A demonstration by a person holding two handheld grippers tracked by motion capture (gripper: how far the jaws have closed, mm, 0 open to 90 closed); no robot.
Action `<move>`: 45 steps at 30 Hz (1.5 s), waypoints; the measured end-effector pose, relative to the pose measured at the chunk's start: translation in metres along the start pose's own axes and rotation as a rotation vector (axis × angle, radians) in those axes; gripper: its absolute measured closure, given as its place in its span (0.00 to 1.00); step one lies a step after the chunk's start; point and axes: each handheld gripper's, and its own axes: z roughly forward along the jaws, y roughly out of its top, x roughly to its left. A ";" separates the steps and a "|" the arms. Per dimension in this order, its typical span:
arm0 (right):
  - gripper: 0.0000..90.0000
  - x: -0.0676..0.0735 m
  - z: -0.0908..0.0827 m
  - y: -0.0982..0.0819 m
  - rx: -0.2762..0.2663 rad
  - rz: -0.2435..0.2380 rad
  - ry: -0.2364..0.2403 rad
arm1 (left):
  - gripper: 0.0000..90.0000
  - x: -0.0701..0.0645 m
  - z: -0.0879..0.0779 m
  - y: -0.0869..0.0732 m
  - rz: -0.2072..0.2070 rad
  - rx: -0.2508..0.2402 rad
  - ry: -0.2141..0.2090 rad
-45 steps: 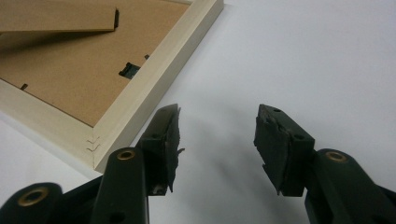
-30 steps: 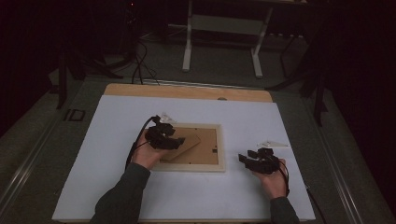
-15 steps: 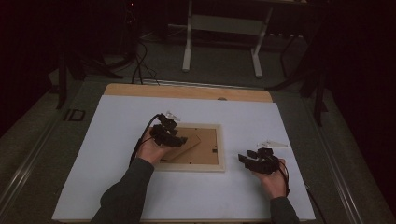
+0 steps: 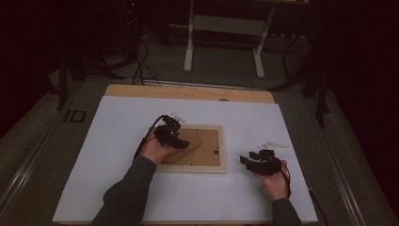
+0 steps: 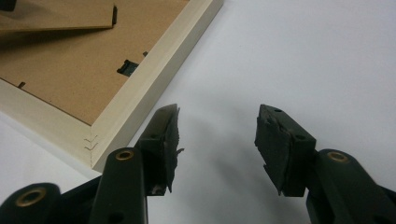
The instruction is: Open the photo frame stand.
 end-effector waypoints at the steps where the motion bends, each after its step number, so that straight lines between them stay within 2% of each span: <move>1: 0.54 0.000 0.000 0.000 0.000 0.000 -0.001 | 0.42 0.000 0.001 0.000 0.004 0.008 0.001; 10: 0.54 0.000 0.001 0.000 0.004 -0.001 -0.001 | 0.36 -0.004 0.008 0.003 0.039 0.077 -0.001; 16: 0.54 0.000 0.001 -0.001 0.005 -0.003 -0.001 | 0.36 -0.007 0.005 0.006 0.044 0.069 0.015; 21: 0.54 0.000 0.001 -0.001 0.005 -0.003 -0.001 | 0.36 -0.009 0.001 0.009 0.035 0.038 0.002; 24: 0.54 0.000 0.001 -0.001 0.005 -0.002 -0.002 | 0.36 -0.011 0.004 0.010 0.051 0.053 -0.003; 32: 0.54 -0.001 0.002 -0.001 0.007 -0.001 0.001 | 0.34 -0.014 0.016 0.011 0.048 0.104 0.009; 38: 0.54 -0.001 0.002 -0.001 0.008 -0.002 0.002 | 0.33 -0.011 0.021 0.010 0.040 0.136 0.001; 41: 0.54 -0.001 0.002 -0.001 0.009 -0.002 0.003 | 0.39 -0.010 0.023 0.009 0.043 0.139 0.006; 43: 0.54 -0.001 0.002 -0.002 0.009 -0.003 0.002 | 0.40 -0.009 0.024 0.009 0.027 0.142 -0.008; 45: 0.54 -0.001 0.003 -0.002 0.009 -0.001 0.003 | 0.40 -0.009 0.025 0.009 0.033 0.156 -0.011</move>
